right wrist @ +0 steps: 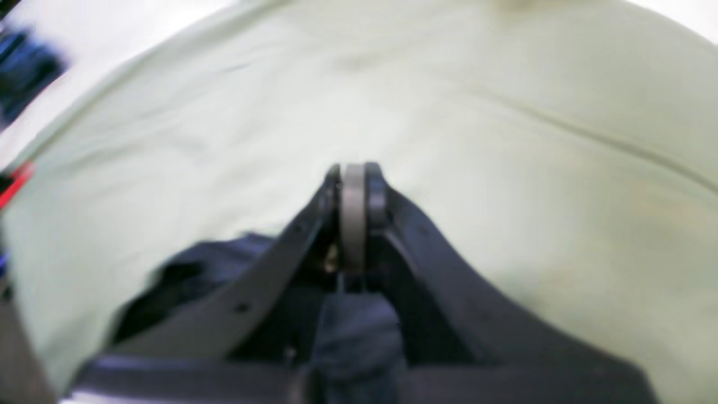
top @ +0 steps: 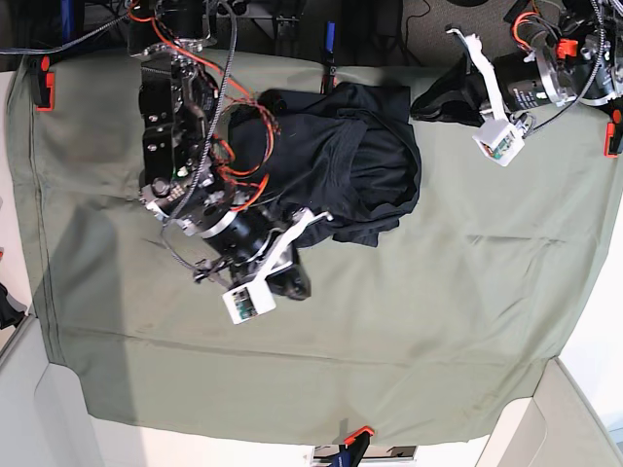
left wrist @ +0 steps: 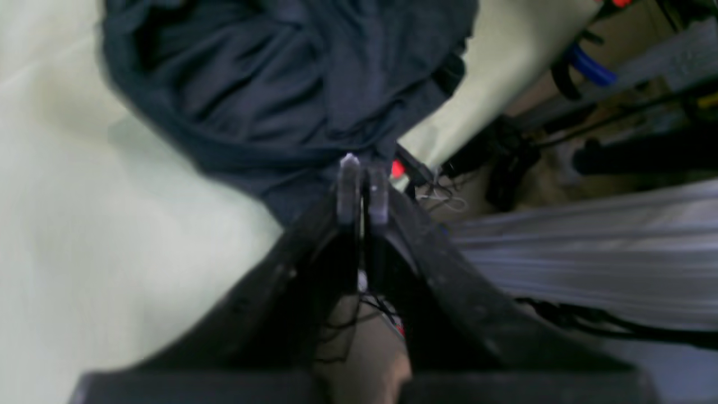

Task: Fold the T-shirt properly
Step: 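Grasp opposite sides of the folded bundle with both grippers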

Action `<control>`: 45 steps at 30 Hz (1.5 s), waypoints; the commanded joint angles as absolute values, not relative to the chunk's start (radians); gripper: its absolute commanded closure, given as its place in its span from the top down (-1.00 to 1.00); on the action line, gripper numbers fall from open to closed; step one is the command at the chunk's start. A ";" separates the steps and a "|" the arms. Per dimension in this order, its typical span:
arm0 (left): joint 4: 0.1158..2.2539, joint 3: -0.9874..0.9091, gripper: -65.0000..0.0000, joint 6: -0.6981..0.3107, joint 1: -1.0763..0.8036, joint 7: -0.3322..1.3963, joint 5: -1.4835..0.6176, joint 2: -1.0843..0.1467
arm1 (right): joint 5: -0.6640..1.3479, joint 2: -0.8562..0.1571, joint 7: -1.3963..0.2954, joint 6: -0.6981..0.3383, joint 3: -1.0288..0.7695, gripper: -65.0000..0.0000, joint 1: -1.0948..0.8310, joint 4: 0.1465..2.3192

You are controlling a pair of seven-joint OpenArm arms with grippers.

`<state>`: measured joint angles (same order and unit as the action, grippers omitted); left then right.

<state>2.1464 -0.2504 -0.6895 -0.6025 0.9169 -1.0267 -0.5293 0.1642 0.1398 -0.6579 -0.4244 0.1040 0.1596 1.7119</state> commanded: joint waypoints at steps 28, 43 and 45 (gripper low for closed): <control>1.903 -0.201 -0.97 -0.698 -0.441 0.903 -0.884 -0.524 | 0.220 0.093 -0.631 -0.450 -0.040 -1.00 0.205 1.530; 1.929 -0.197 -0.97 -0.698 -0.507 0.938 -0.954 -0.497 | 0.226 0.064 -0.624 -0.449 -0.039 -1.00 0.208 1.529; 1.929 -0.195 -0.97 -0.698 -0.507 0.939 -0.929 -0.476 | 0.233 0.064 -0.625 -0.449 -0.039 -1.00 0.208 1.529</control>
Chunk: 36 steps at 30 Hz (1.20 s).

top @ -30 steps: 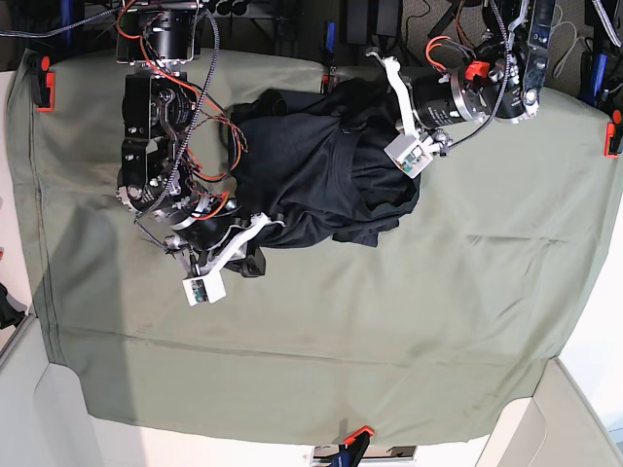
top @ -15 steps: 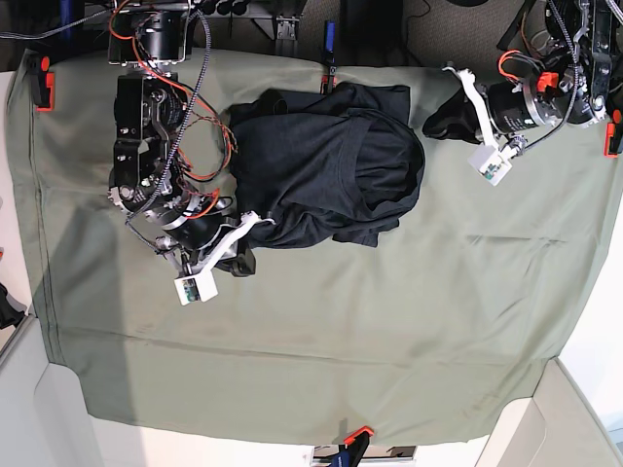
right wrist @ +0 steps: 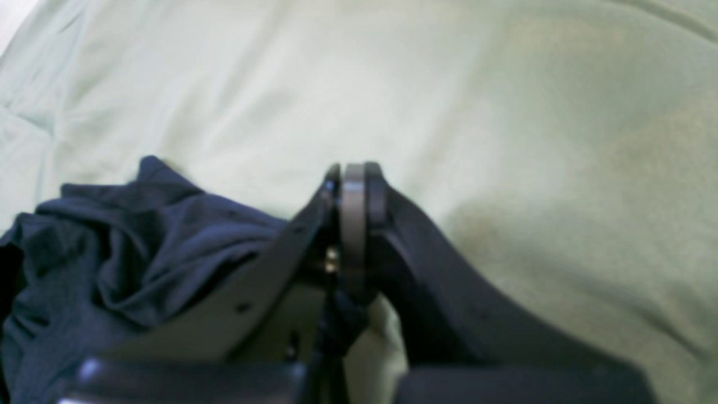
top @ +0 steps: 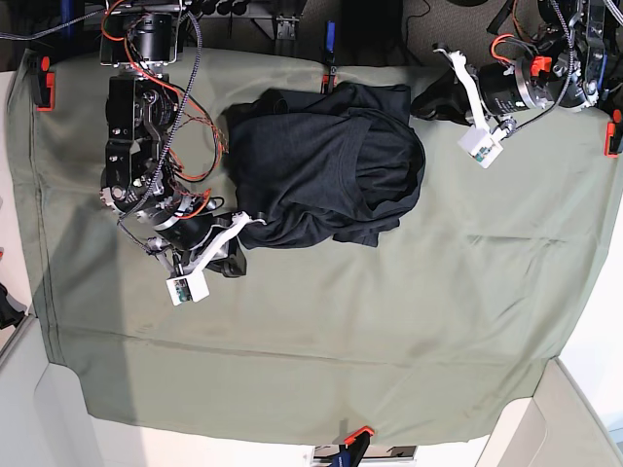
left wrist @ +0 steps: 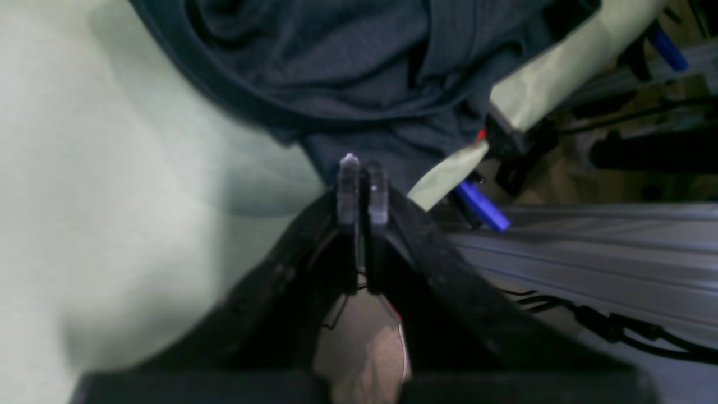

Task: Fold the T-shirt properly
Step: 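Grasp opposite sides of the folded bundle with both grippers, then press and tuck the bundle's sides inward with both grippers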

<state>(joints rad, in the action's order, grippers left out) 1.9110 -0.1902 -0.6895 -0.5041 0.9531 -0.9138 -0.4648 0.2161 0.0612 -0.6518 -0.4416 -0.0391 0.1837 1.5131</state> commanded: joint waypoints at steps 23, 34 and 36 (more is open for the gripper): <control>1.774 -0.045 -0.97 -0.698 -0.383 0.800 -0.654 -0.463 | 0.244 0.064 -0.625 -0.449 -0.037 -1.00 0.208 1.529; 1.504 0.063 -0.97 -0.698 -0.088 0.804 -0.627 -0.463 | 0.242 0.063 -0.627 -0.450 -0.037 -1.00 0.208 1.527; 1.465 0.075 -0.97 -0.698 -0.039 0.804 -0.627 -0.463 | 0.219 0.063 -0.624 -0.449 -0.037 -1.00 0.208 1.527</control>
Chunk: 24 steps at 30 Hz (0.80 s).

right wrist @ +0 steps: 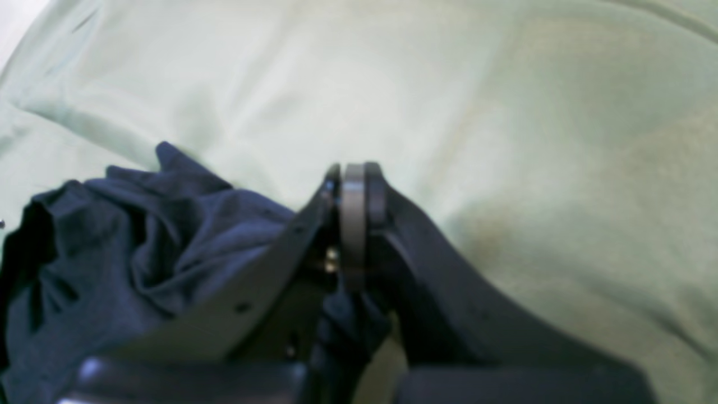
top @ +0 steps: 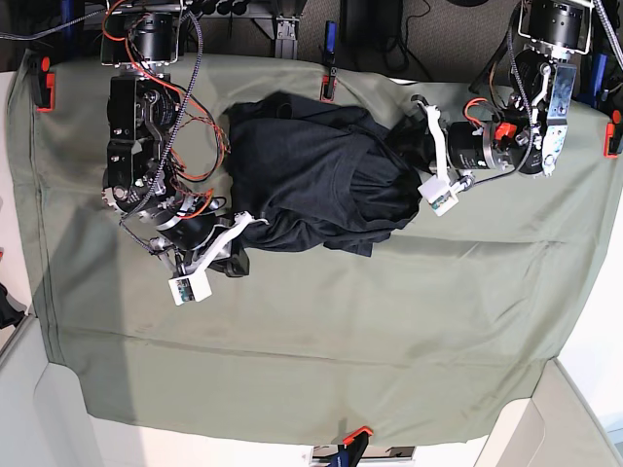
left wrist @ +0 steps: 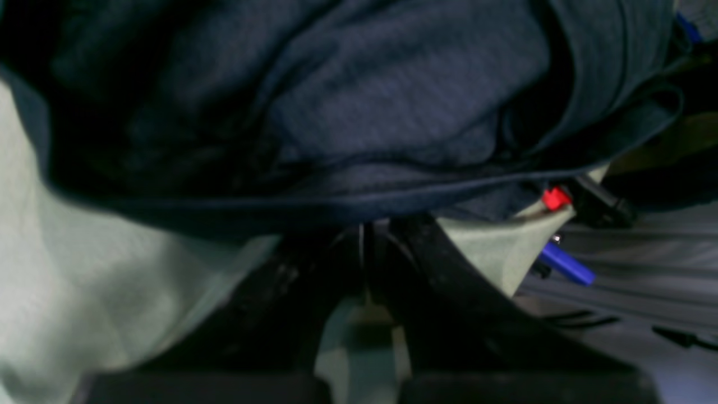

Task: Fold the T-shirt properly
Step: 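Press and tuck the bundle's sides inward with both grippers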

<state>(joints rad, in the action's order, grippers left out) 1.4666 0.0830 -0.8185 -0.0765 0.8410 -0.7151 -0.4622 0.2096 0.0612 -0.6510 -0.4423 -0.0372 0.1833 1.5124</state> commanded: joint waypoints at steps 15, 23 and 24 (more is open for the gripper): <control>1.371 0.075 -0.97 -0.698 0.107 0.799 -0.607 -0.468 | 0.183 0.039 -0.550 -0.479 -0.002 -1.00 0.381 1.216; 1.354 0.075 -0.97 -0.698 0.129 0.723 -0.530 -0.466 | 0.183 0.038 -0.611 -0.478 0.117 -1.00 0.356 1.214; 1.336 0.075 -0.97 -0.698 0.141 0.714 -0.522 -0.464 | 0.183 0.038 -0.610 -0.478 0.120 -1.00 0.342 1.222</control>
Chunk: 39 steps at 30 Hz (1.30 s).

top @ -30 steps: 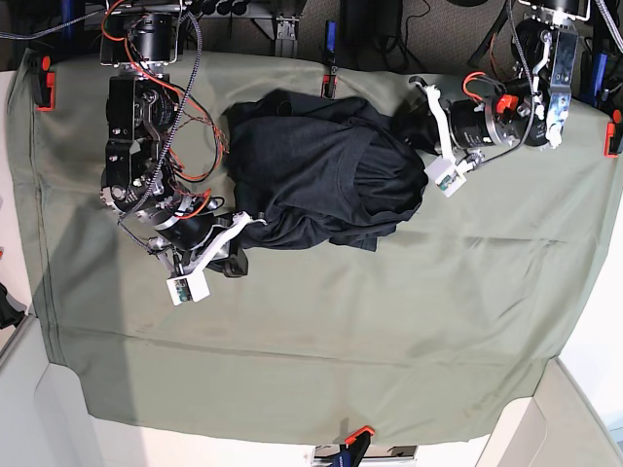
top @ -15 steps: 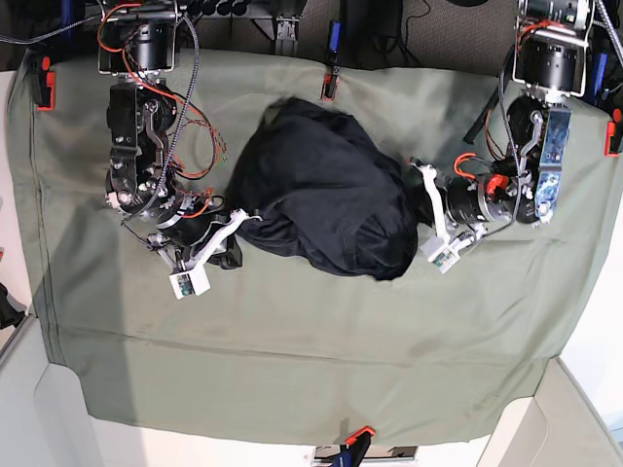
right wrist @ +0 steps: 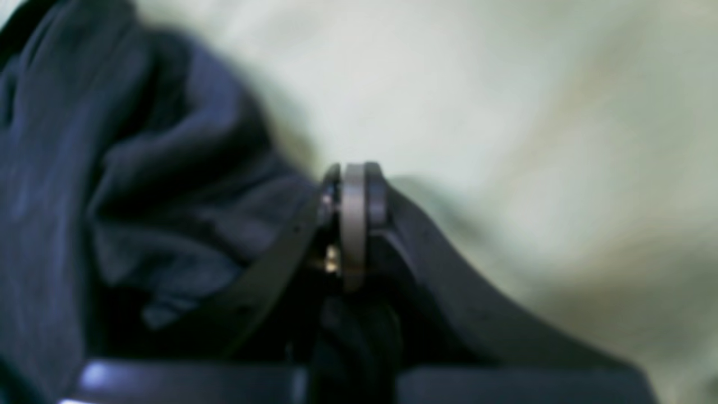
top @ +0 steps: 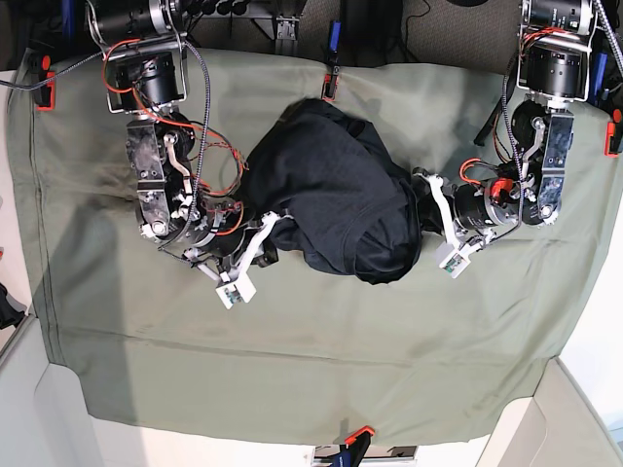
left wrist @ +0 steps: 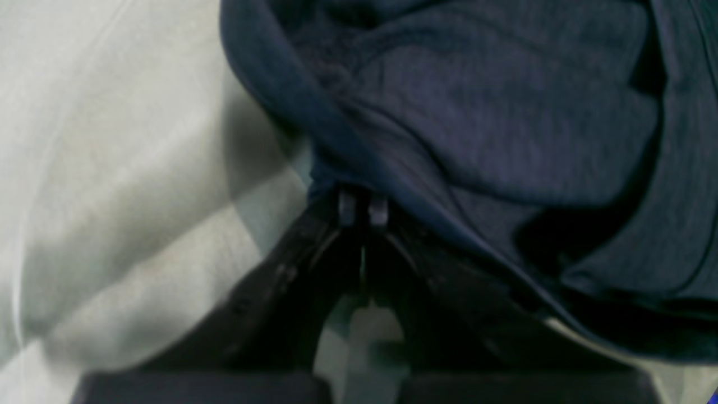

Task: Fold the T-shirt properly
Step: 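Press and tuck the bundle's sides inward with both grippers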

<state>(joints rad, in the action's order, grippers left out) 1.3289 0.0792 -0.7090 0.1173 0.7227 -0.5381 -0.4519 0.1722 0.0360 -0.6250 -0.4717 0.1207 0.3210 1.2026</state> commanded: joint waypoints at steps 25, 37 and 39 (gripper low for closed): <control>1.015 0.364 -0.97 -0.698 0.385 0.677 -0.478 -0.265 | 0.374 0.020 -0.649 -0.479 0.156 -1.00 -0.090 1.605; 1.286 0.332 -0.97 -0.698 0.390 0.757 -0.630 -0.519 | 0.337 0.019 -0.648 -0.477 0.075 -1.00 -0.089 1.692; 1.345 0.319 -0.97 -0.698 0.390 0.785 -0.667 -0.559 | 0.336 0.019 -0.648 -0.477 0.046 -1.00 -0.089 1.710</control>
